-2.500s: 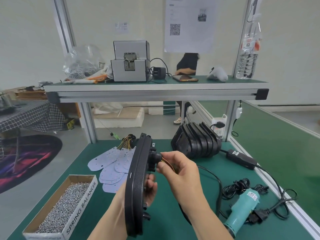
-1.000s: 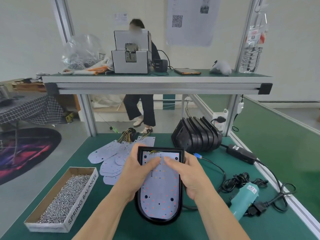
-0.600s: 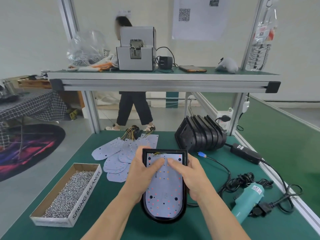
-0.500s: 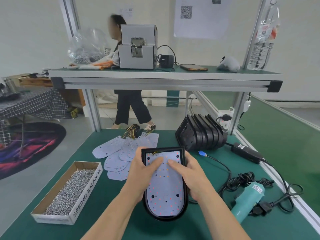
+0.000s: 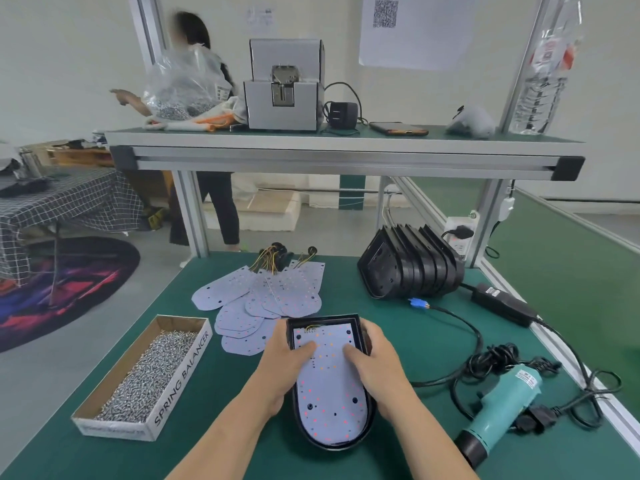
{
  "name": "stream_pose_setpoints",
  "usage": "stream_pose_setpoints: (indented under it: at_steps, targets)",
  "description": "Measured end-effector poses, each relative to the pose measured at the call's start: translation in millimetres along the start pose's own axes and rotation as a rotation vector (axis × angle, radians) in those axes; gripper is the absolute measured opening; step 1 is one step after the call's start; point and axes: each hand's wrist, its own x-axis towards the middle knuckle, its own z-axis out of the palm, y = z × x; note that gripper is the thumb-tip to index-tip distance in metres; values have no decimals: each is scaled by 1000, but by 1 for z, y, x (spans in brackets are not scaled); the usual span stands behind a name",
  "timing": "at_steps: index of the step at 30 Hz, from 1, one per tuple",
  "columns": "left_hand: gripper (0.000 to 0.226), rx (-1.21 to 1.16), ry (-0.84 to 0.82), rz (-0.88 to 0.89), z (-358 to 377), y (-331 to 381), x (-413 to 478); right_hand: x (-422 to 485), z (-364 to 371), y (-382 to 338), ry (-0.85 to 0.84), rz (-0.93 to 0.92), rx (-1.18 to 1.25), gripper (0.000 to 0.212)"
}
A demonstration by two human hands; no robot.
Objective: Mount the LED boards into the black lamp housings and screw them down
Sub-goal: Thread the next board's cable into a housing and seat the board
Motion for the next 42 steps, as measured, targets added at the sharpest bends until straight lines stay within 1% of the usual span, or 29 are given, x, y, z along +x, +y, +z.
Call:
stream_pose_setpoints:
  at_steps: [4, 8, 10, 11, 12, 14, 15, 17, 18, 19, 20, 21, 23, 25, 26, 29, 33, 37, 40, 42]
  targets:
    - [26, 3, 8, -50, 0, -5, 2, 1, 6, 13, 45, 38, -85, 33]
    - [25, 67, 14, -155, 1, -8, 8, 2, 12, 20, 72, 117, -100, 36]
    - [18, 193, -1, -188, 0, -6, 12, 3, 13, 23, 80, 127, -112, 37]
    - [13, 322, -3, -188, -1, -3, 13, 3, 13, 24, 91, 131, -107, 37]
    - [18, 480, 4, -171, -4, 0, 16, 4, 13, 25, 100, 135, -100, 37]
    - [35, 769, 101, -102, -17, 5, 21, 4, 14, 26, 111, 139, -96, 36]
    - [36, 848, 191, -41, -28, 9, 23, 4, 14, 27, 114, 138, -96, 36]
    - [30, 902, 420, 68, -62, 19, 27, 4, 15, 29, 117, 133, -100, 37]
    - [27, 907, 520, 86, -82, 23, 30, 4, 16, 29, 116, 130, -104, 37]
    - [24, 924, 589, 60, -102, 26, 33, 4, 16, 29, 116, 126, -110, 37]
    - [24, 964, 624, -3, -121, 29, 35, 4, 15, 30, 118, 123, -117, 36]
    - [26, 1020, 621, -87, -138, 28, 37, 4, 15, 30, 120, 118, -125, 35]
    - [28, 1160, 513, -239, -162, 23, 36, 4, 15, 29, 121, 111, -137, 35]
    - [29, 1258, 398, -280, -171, 14, 34, 4, 15, 29, 116, 103, -151, 37]
    - [27, 1267, 381, -266, -173, 9, 34, 5, 15, 29, 113, 101, -155, 37]
    - [20, 1133, 444, -200, -175, 1, 32, 5, 15, 29, 113, 103, -149, 36]
    - [27, 1008, 501, -179, -177, -2, 31, 4, 15, 28, 113, 115, -134, 35]
    - [32, 935, 600, -78, -181, -5, 30, 3, 14, 27, 110, 118, -132, 36]
    - [29, 756, 671, -87, -183, 0, 30, 3, 14, 27, 108, 123, -130, 36]
    - [27, 708, 701, -115, -185, 2, 28, 3, 14, 27, 108, 123, -127, 36]
